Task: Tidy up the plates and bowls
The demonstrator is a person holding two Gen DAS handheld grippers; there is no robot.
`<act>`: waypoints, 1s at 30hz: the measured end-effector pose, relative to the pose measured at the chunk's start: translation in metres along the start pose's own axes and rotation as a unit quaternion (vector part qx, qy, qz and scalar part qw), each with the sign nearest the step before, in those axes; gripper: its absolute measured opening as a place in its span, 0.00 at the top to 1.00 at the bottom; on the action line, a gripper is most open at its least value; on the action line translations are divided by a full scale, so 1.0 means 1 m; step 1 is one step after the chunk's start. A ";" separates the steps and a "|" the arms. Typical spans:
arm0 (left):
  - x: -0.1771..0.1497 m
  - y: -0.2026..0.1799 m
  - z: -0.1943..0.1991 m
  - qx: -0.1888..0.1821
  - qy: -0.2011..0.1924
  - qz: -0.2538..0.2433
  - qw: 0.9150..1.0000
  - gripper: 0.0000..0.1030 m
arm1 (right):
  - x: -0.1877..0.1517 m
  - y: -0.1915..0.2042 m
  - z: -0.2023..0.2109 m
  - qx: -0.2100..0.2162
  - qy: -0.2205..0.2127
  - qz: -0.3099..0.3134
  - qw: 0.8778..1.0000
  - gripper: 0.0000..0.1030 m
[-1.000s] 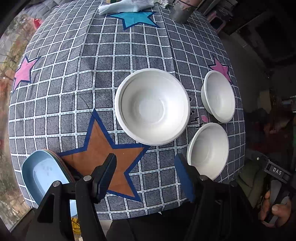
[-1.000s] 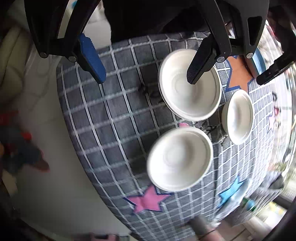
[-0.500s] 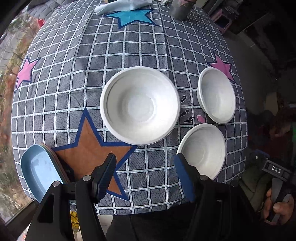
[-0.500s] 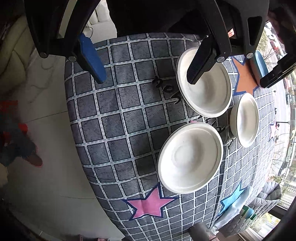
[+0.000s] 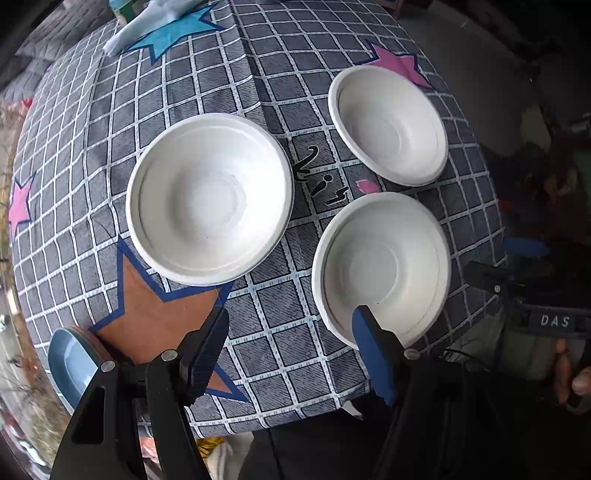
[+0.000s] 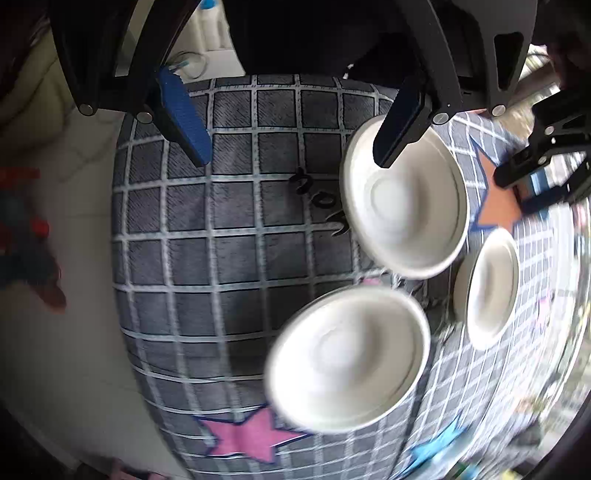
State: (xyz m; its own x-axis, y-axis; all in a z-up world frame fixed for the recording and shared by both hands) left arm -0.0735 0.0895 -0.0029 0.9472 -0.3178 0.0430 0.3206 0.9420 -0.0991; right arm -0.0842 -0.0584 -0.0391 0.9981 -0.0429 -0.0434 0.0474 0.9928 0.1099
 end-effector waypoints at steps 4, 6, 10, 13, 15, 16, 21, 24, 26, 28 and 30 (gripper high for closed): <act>-0.001 0.024 0.005 -0.007 -0.018 0.061 0.998 0.29 | 0.012 0.006 0.008 -0.009 -0.023 0.010 1.000 0.12; -0.003 0.046 0.006 -0.014 -0.018 0.108 0.994 0.29 | 0.022 -0.005 0.012 0.011 -0.030 -0.022 0.999 0.12; -0.012 0.077 0.010 -0.018 -0.018 0.169 0.985 0.29 | 0.056 -0.035 0.015 0.039 -0.052 -0.108 0.992 0.12; -0.022 0.083 0.016 -0.014 -0.017 0.169 0.985 0.29 | 0.089 -0.045 0.012 0.021 -0.070 -0.119 0.990 0.12; -0.030 0.088 0.020 -0.005 -0.019 0.164 0.986 0.29 | 0.103 -0.044 0.008 0.012 -0.066 -0.112 0.992 0.12; -0.033 0.091 0.022 -0.002 -0.020 0.164 0.986 0.29 | 0.110 -0.043 0.006 0.008 -0.061 -0.106 0.992 0.12; -0.048 0.107 0.027 0.000 -0.022 0.188 0.982 0.29 | 0.108 -0.026 0.013 0.028 -0.053 -0.090 0.994 0.12; -0.054 0.115 0.025 -0.005 -0.018 0.206 0.978 0.29 | 0.078 -0.003 0.016 0.042 -0.028 -0.021 0.998 0.12; -0.055 0.115 0.024 -0.009 -0.018 0.210 0.977 0.29 | 0.054 0.008 0.009 0.031 -0.011 0.026 0.999 0.12; -0.053 0.112 0.024 -0.011 -0.019 0.206 0.978 0.29 | 0.034 0.013 -0.008 0.007 0.006 0.049 0.999 0.12; -0.051 0.107 0.025 -0.013 -0.022 0.196 0.980 0.29 | 0.029 0.018 -0.024 0.017 0.015 0.056 0.998 0.23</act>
Point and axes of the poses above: each gripper's, at about its wrist camera, not at the fingertips, and z roughly against the way its jaws point, y to its left, x to its top, the point moved 5 cm from there along -z, roughly the way its jaws point
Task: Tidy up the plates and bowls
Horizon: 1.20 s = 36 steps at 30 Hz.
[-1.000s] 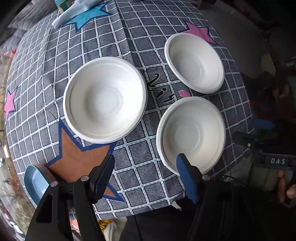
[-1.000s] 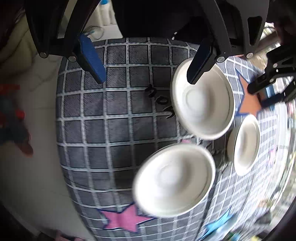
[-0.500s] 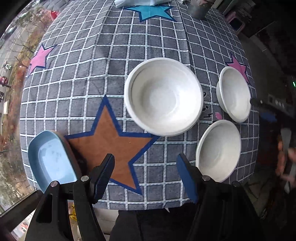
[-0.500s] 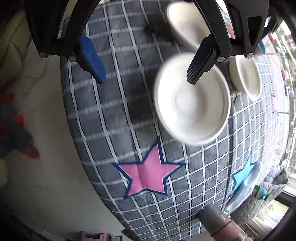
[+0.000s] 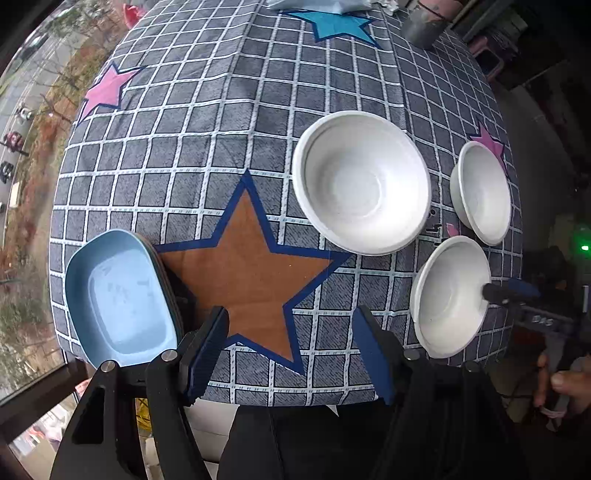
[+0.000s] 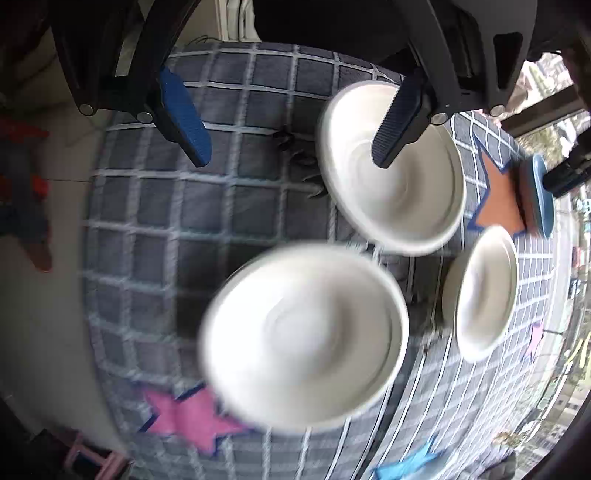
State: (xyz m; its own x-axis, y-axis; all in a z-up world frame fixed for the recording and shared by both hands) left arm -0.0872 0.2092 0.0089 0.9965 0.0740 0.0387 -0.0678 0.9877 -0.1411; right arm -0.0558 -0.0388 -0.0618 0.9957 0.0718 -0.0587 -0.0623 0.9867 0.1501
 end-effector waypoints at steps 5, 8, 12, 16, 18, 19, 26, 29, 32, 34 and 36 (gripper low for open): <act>0.003 -0.017 0.000 -0.009 -0.002 -0.036 0.999 0.29 | -0.003 0.021 -0.029 -0.009 0.014 0.048 0.999 0.67; 0.003 -0.039 -0.014 -0.024 0.015 -0.074 0.997 0.29 | -0.005 0.013 -0.035 -0.007 0.025 0.019 0.999 0.67; -0.003 -0.083 -0.044 -0.039 0.040 -0.132 0.990 0.29 | -0.007 0.004 -0.028 0.000 0.025 0.023 0.999 0.58; -0.009 -0.113 -0.063 -0.056 0.050 -0.140 0.987 0.29 | -0.007 0.001 -0.014 -0.006 0.010 0.030 0.999 0.31; -0.009 -0.118 -0.078 -0.048 0.066 -0.129 0.988 0.37 | -0.005 0.002 -0.010 -0.007 0.005 0.040 0.999 0.31; -0.009 -0.119 -0.084 -0.049 0.076 -0.123 0.988 0.48 | -0.005 0.003 -0.011 -0.011 0.006 0.049 0.999 0.31; -0.007 -0.133 -0.077 -0.054 0.073 -0.118 0.989 0.84 | -0.013 0.028 -0.018 -0.007 0.019 0.110 0.994 0.78; -0.005 -0.142 -0.059 -0.053 0.055 -0.124 0.989 0.84 | -0.013 0.022 -0.009 -0.001 0.012 0.102 0.995 0.78; 0.000 -0.152 -0.040 -0.051 0.033 -0.130 0.990 0.84 | -0.006 0.013 0.013 0.009 -0.009 0.095 0.995 0.78; 0.010 -0.158 -0.029 -0.049 0.018 -0.128 0.990 0.84 | -0.001 0.009 0.029 0.012 -0.026 0.093 0.995 0.78; 0.029 -0.160 -0.021 -0.051 0.005 -0.121 0.991 0.84 | 0.011 0.005 0.049 0.014 -0.047 0.088 0.995 0.78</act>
Point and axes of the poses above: each gripper's, at about its wrist camera, not at the fingertips, and z roughly against the way its jaws point, y to its left, x to its top, the point moved 5 cm from there along -z, roughly the way its jaws point
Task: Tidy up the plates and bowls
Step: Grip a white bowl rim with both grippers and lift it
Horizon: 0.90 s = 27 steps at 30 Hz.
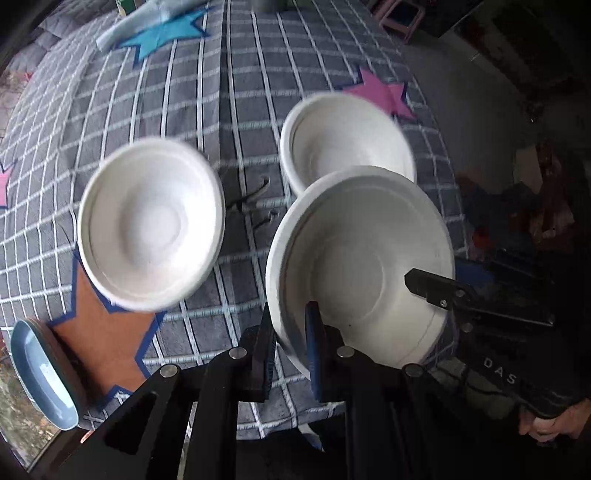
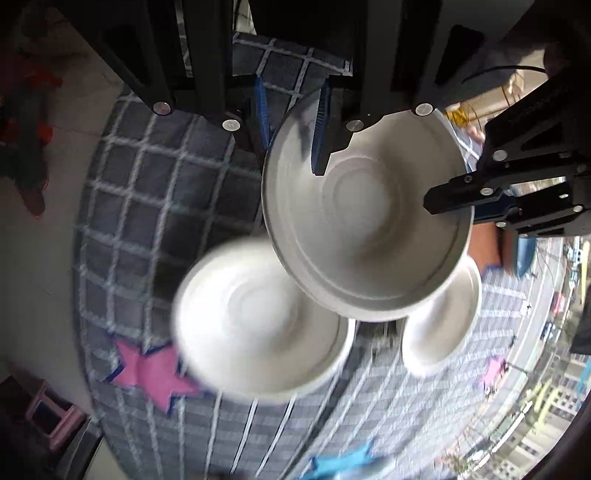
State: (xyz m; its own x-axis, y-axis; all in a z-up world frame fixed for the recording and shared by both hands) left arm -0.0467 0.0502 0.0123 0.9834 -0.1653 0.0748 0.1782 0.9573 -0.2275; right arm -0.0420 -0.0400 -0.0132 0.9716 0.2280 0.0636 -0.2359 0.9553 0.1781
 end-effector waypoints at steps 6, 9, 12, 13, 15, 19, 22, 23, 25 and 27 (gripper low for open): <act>0.048 -0.003 0.013 0.009 -0.024 -0.003 1.000 0.84 | 0.034 -0.025 0.026 -0.011 -0.033 -0.024 0.999 0.78; 0.069 -0.005 0.010 0.019 -0.025 -0.002 1.000 0.84 | 0.046 -0.034 0.026 -0.014 -0.032 -0.035 0.999 0.78; 0.085 -0.003 0.003 0.027 -0.022 0.004 0.999 0.84 | 0.053 -0.047 0.025 -0.016 -0.030 -0.041 0.999 0.78; 0.085 -0.001 0.002 0.031 -0.020 0.006 0.999 0.84 | 0.055 -0.047 0.024 -0.015 -0.028 -0.042 0.999 0.78; 0.090 0.005 -0.002 0.035 -0.016 0.013 0.999 0.84 | 0.059 -0.050 0.018 -0.016 -0.024 -0.042 0.999 0.78; 0.096 0.013 -0.009 0.047 0.000 0.025 0.999 0.61 | 0.078 -0.049 0.003 -0.024 -0.006 -0.054 0.998 0.50; 0.100 0.028 -0.005 0.039 -0.007 0.049 0.998 0.55 | 0.082 -0.060 0.004 -0.057 -0.009 -0.072 0.996 0.14; 0.098 0.035 -0.001 0.034 -0.010 0.058 0.998 0.55 | 0.082 -0.065 0.009 -0.052 -0.018 -0.081 0.995 0.14; 0.089 0.050 0.012 0.021 -0.023 0.080 0.996 0.55 | 0.081 -0.074 0.018 -0.040 -0.032 -0.109 0.993 0.14; 0.079 0.069 0.021 0.016 -0.033 0.107 0.994 0.53 | 0.074 -0.082 0.030 -0.035 -0.046 -0.138 0.989 0.14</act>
Point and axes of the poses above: each gripper's, at about its wrist camera, not at the fingertips, and z roughly against the way its jaws point, y to its left, x to its top, the point moved 5 cm from there along -z, roughly the way its jaws point
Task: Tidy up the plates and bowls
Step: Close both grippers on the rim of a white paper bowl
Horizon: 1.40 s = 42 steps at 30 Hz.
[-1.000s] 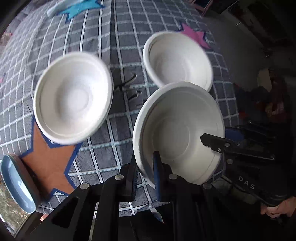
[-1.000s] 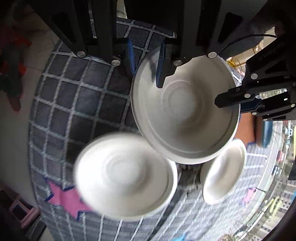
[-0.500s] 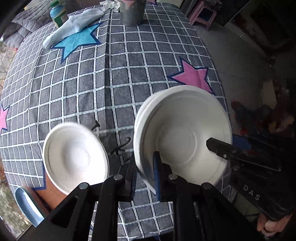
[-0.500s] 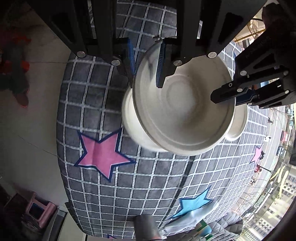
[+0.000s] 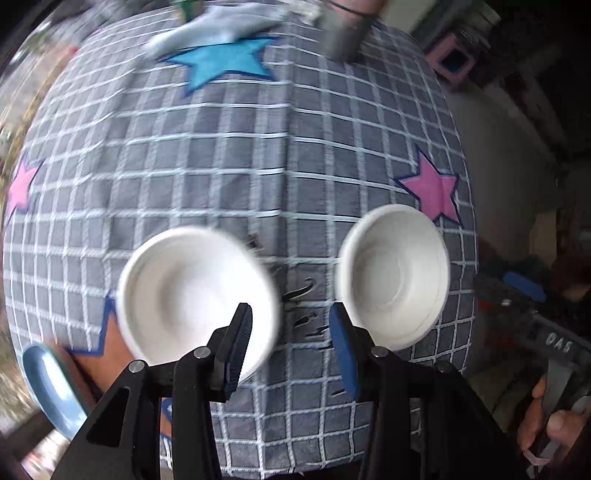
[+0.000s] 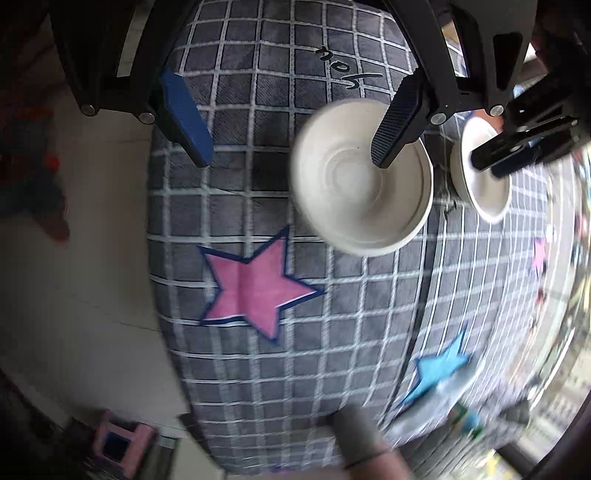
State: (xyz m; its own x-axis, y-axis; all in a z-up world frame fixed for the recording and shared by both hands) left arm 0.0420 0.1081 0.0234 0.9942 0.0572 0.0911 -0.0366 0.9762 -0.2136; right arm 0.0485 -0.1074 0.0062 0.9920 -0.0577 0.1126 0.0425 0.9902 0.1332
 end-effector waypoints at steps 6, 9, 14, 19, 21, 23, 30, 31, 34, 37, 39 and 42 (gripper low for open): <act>-0.022 0.072 0.002 0.027 0.009 0.085 0.996 0.52 | -0.036 0.035 0.016 0.049 0.012 0.026 0.998 0.14; -0.020 0.110 -0.004 0.038 0.022 0.121 0.992 0.52 | -0.060 0.078 0.011 0.114 0.045 0.063 0.990 0.14; -0.003 0.128 -0.011 0.050 0.032 0.078 0.995 0.51 | -0.075 0.118 -0.002 0.177 0.069 0.053 0.980 0.14; 0.012 0.125 -0.028 0.040 0.063 0.024 0.997 0.45 | -0.067 0.136 -0.036 0.166 0.085 -0.008 0.982 0.19; 0.016 0.125 -0.032 0.038 0.063 0.005 0.997 0.45 | -0.065 0.145 -0.046 0.163 0.081 -0.035 0.983 0.19; 0.025 0.118 -0.039 0.046 0.058 -0.025 0.997 0.45 | -0.062 0.152 -0.051 0.147 0.069 -0.043 0.986 0.19; 0.043 0.094 -0.054 0.077 0.049 -0.113 0.989 0.45 | -0.054 0.161 -0.062 0.052 0.050 -0.074 0.995 0.19; 0.046 0.093 -0.056 0.080 0.049 -0.117 0.989 0.45 | -0.052 0.163 -0.063 0.041 0.049 -0.073 0.995 0.19; 0.052 0.096 -0.062 0.087 0.054 -0.121 0.987 0.45 | -0.048 0.171 -0.073 0.009 0.052 -0.066 0.996 0.19; 0.056 0.101 -0.069 0.086 0.057 -0.125 0.987 0.45 | -0.043 0.182 -0.079 -0.018 0.055 -0.051 0.997 0.19; 0.055 0.106 -0.071 0.086 0.058 -0.125 0.987 0.47 | -0.040 0.191 -0.082 -0.033 0.053 -0.041 0.997 0.19; 0.047 0.119 -0.074 0.075 0.061 -0.120 0.988 0.47 | -0.037 0.199 -0.087 -0.046 0.059 -0.038 0.997 0.19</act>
State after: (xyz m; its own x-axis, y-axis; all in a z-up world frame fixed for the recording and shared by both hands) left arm 0.0920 0.2115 -0.0700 0.9804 -0.1972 0.0029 0.1970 0.9789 -0.0533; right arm 0.0309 0.1028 -0.0571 0.9925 -0.1221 -0.0113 0.1225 0.9914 0.0462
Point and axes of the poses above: each gripper's, at about its wrist camera, not at the fingertips, and z roughly against the way its jaws point, y to its left, x to its top, the point moved 5 cm from there along -z, roughly the way its jaws point
